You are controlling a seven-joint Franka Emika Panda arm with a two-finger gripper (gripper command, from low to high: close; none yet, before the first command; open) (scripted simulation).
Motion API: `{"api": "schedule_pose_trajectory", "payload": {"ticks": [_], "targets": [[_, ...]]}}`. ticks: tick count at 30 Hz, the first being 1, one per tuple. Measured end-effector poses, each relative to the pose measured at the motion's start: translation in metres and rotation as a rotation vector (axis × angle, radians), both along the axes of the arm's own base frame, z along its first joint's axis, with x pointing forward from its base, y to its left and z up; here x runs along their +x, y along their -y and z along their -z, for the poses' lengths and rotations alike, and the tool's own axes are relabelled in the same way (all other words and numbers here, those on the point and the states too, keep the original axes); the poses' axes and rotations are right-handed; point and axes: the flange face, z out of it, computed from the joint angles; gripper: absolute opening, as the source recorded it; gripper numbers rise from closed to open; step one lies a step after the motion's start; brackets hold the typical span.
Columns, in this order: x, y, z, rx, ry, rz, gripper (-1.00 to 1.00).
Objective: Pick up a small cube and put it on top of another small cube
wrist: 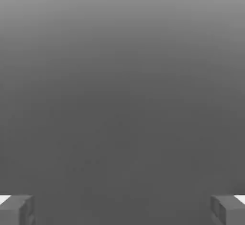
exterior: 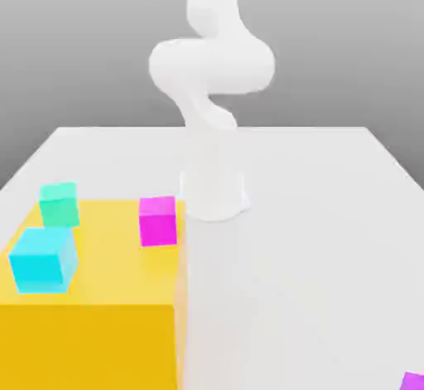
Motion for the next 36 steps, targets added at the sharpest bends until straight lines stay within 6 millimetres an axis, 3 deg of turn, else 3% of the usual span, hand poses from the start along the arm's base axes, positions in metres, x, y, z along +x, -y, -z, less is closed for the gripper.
{"api": "schedule_pose_trajectory", "payload": {"ticks": [9, 18, 25, 32, 36], "targets": [[0.100, -0.061, 0.098, -0.153, -0.191, -0.297, 0.00], [0.160, -0.141, 0.226, -0.292, -0.362, -0.619, 0.00], [0.178, -0.199, 0.342, -0.387, -0.488, -0.872, 0.00], [0.165, -0.252, 0.468, -0.470, -0.608, -1.137, 0.00], [0.162, -0.261, 0.536, -0.482, -0.627, -1.181, 0.00]]}}
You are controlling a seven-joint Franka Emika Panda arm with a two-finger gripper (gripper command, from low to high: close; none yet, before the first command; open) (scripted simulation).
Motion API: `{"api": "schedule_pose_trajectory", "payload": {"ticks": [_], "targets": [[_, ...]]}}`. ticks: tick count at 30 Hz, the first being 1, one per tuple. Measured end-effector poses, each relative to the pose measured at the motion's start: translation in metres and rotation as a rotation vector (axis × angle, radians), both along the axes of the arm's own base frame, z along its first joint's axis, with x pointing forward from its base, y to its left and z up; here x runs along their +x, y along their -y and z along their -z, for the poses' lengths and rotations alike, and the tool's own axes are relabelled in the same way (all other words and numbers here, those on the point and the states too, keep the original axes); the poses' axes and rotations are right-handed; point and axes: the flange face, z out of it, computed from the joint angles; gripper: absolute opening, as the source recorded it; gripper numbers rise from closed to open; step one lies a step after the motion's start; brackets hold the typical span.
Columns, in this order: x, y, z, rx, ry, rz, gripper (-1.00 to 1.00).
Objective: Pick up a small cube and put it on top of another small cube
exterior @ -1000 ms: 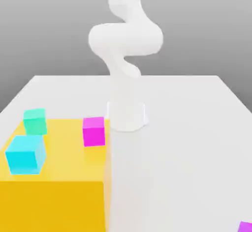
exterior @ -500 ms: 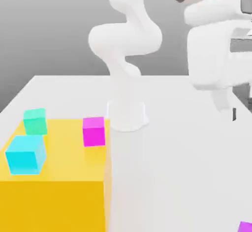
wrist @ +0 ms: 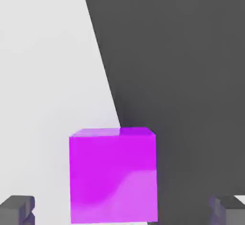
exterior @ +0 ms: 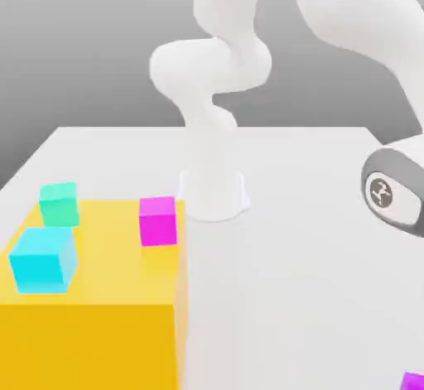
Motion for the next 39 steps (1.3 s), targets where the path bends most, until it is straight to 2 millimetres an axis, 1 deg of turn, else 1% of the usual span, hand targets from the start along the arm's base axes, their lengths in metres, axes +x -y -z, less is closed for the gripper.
{"api": "schedule_pose_trajectory", "payload": {"ticks": [1, 6, 7, 8, 9, 11, 12, 14, 16, 20, 22, 24, 28, 33, 37, 38, 39], "targets": [[-0.001, 0.000, 0.012, 0.000, -0.001, -0.001, -1.00], [-0.001, 0.000, 0.012, 0.000, -0.003, -0.001, -1.00], [-0.001, 0.000, 0.018, -0.001, -0.003, -0.002, -1.00], [-0.001, 0.000, 0.013, 0.000, -0.003, -0.002, -1.00], [-0.001, 0.000, 0.002, -0.001, -0.003, -0.003, -1.00], [-0.001, 0.000, -0.027, 0.000, -0.003, -0.003, -1.00], [0.000, 0.003, -0.042, -0.003, -0.002, -0.002, -1.00], [0.004, 0.025, -0.071, -0.021, 0.009, 0.007, -1.00], [0.007, 0.051, -0.099, -0.039, 0.019, 0.021, -1.00], [0.005, 0.107, -0.153, -0.068, 0.033, 0.055, -1.00], [0.000, 0.135, -0.178, -0.077, 0.037, 0.074, -1.00], [-0.006, 0.171, -0.201, -0.082, 0.037, 0.109, -1.00], [-0.028, 0.228, -0.242, -0.080, 0.033, 0.155, -1.00], [-0.068, 0.284, -0.281, -0.053, 0.019, 0.188, -1.00], [-0.106, 0.330, -0.301, -0.014, 0.002, 0.218, -1.00], [-0.112, 0.336, -0.297, -0.006, -0.001, 0.222, -1.00], [-0.114, 0.339, -0.287, -0.002, -0.003, 0.223, -1.00]]}}
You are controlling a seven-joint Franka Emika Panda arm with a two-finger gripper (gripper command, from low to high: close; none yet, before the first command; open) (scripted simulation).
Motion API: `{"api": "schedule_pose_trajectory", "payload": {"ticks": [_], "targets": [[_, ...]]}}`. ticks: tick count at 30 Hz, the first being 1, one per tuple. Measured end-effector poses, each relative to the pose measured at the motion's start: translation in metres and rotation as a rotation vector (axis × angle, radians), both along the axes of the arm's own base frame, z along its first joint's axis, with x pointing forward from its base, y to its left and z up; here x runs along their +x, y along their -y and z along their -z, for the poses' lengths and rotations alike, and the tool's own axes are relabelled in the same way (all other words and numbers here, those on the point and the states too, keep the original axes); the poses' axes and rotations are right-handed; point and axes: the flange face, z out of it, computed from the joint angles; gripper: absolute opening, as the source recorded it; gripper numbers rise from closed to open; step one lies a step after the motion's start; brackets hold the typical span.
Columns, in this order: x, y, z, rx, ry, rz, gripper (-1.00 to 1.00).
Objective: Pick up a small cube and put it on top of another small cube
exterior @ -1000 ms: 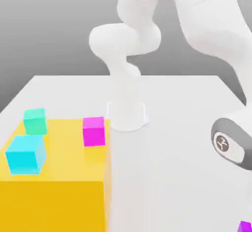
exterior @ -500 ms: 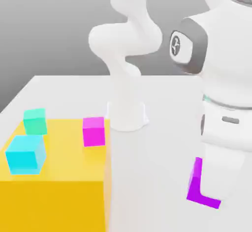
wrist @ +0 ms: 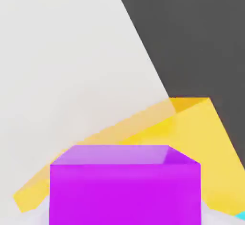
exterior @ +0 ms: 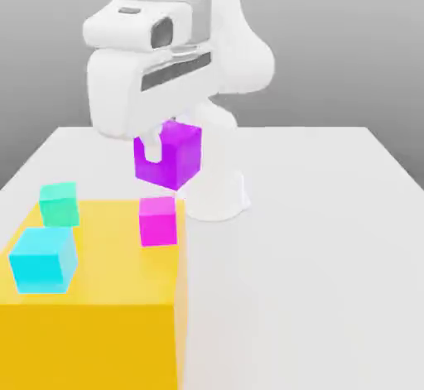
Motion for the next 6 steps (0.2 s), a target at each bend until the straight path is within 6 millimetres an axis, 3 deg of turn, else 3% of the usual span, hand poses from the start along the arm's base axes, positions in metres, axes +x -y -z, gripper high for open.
{"api": "schedule_pose_trajectory", "payload": {"ticks": [2, 3, 6], "targets": [[-0.002, 0.002, 0.026, 0.003, -0.001, 0.002, -1.00], [-0.003, 0.003, 0.039, 0.003, -0.001, 0.002, 1.00], [-0.003, 0.003, 0.039, 0.003, -0.001, 0.002, 1.00]]}}
